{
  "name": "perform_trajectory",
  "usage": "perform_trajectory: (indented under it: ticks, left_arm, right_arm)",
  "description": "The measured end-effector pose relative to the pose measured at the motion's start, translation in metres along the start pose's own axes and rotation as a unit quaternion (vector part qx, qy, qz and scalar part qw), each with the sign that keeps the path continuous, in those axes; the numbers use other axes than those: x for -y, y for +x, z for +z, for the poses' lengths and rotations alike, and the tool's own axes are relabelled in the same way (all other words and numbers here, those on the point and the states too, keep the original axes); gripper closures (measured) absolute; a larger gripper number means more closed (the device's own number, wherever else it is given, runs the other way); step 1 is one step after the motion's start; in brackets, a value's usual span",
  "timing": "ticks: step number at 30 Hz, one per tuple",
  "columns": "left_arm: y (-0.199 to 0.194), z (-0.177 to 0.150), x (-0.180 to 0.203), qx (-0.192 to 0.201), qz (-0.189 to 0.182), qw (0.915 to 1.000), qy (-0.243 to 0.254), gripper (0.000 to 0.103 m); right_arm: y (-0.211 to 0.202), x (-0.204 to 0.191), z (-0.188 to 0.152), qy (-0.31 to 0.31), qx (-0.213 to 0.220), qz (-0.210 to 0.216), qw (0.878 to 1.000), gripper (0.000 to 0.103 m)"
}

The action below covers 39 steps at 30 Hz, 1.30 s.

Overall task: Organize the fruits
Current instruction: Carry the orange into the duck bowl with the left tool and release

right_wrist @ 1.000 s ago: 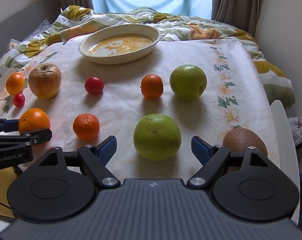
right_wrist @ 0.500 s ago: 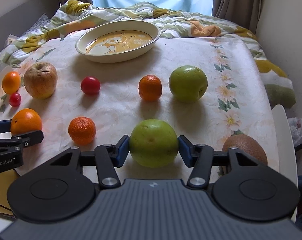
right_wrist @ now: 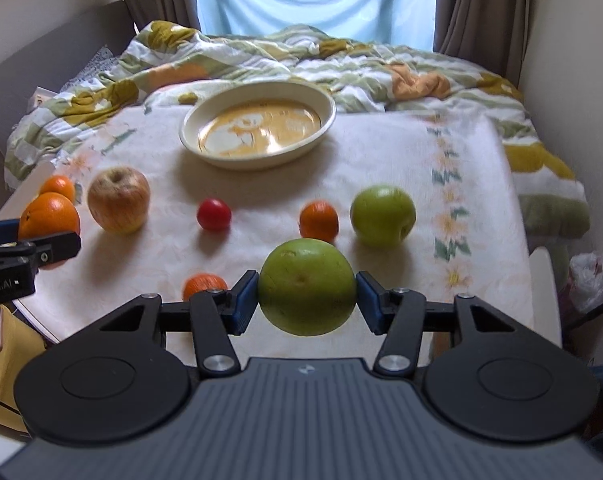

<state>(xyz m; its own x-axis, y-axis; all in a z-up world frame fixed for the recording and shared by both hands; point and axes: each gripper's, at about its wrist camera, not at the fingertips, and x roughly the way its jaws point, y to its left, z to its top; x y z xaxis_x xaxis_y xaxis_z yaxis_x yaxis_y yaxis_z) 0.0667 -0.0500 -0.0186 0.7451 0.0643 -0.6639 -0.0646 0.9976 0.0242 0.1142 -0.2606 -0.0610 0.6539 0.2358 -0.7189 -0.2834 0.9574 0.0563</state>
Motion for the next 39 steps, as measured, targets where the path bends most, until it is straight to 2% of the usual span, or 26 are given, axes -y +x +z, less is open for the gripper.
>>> perform_trajectory:
  ticks: [9, 15, 19, 30, 39]
  left_arm:
    - [-0.011, 0.054, -0.022, 0.023, -0.001, 0.9997, 0.009, 0.04]
    - [0.005, 0.093, -0.029, 0.029, -0.013, 0.9992, 0.025, 0.04]
    - [0.026, 0.118, -0.027, 0.026, -0.036, 0.9984, 0.036, 0.04]
    - [0.131, 0.176, -0.005, -0.015, -0.102, 0.9924, 0.067, 0.04]
    - [0.223, 0.189, 0.028, -0.051, -0.124, 0.9865, 0.094, 0.04]
  right_arm:
    - [-0.028, -0.002, 0.043, -0.016, 0.021, 0.012, 1.0, 0.035]
    - [-0.031, -0.004, 0.084, -0.035, 0.032, 0.022, 0.999, 0.035]
    - [-0.025, -0.004, 0.113, -0.034, 0.039, 0.03, 0.998, 0.035]
    - [0.036, 0.011, 0.18, -0.018, 0.037, 0.015, 0.999, 0.035]
    - [0.099, 0.032, 0.209, 0.011, 0.018, -0.009, 1.0, 0.035]
